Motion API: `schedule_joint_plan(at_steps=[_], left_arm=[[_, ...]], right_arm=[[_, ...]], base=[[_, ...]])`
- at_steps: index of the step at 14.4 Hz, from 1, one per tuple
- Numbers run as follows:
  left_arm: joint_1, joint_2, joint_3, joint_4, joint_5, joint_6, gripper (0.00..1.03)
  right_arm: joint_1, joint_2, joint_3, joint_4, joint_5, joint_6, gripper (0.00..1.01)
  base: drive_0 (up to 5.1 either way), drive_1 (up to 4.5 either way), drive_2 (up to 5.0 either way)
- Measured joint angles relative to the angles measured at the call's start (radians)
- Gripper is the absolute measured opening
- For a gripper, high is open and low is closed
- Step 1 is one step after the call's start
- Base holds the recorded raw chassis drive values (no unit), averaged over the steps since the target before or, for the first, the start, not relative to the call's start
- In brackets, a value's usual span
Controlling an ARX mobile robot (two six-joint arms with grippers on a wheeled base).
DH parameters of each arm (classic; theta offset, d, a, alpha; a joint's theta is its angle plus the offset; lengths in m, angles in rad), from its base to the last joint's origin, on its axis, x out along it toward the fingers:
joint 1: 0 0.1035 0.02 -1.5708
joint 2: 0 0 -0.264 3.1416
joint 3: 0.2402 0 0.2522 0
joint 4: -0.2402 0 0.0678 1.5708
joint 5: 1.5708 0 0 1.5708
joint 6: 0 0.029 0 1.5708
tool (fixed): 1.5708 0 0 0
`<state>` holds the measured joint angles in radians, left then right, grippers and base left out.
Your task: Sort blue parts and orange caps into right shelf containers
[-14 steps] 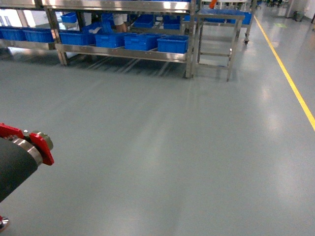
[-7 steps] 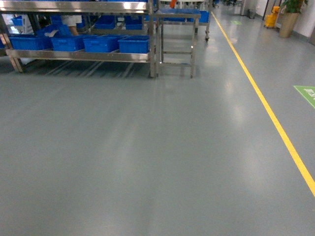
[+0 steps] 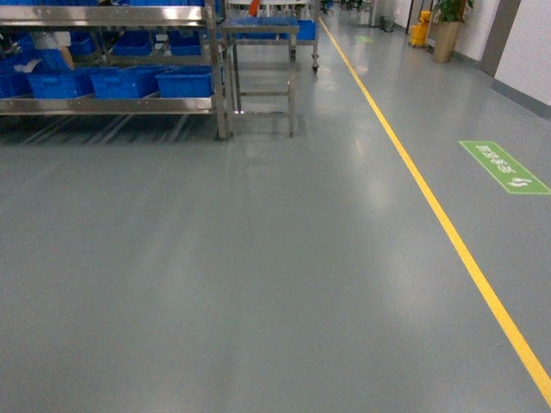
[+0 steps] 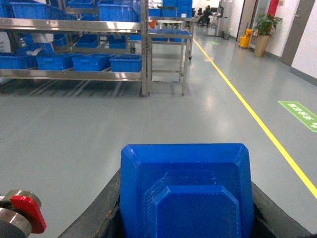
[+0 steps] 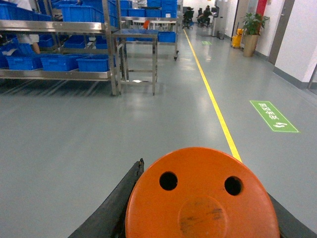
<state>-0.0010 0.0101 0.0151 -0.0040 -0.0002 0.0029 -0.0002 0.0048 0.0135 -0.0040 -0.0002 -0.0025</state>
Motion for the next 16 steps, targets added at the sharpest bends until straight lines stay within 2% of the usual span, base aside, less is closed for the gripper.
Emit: schedule_joint_plan(at_steps=[16], left_arm=[[0.0, 0.0, 0.0, -0.003, 0.0, 0.0, 0.43]], right_arm=[[0.0, 0.0, 0.0, -0.003, 0.0, 0.0, 0.44]], base=[[0.0, 4.16, -4.2]])
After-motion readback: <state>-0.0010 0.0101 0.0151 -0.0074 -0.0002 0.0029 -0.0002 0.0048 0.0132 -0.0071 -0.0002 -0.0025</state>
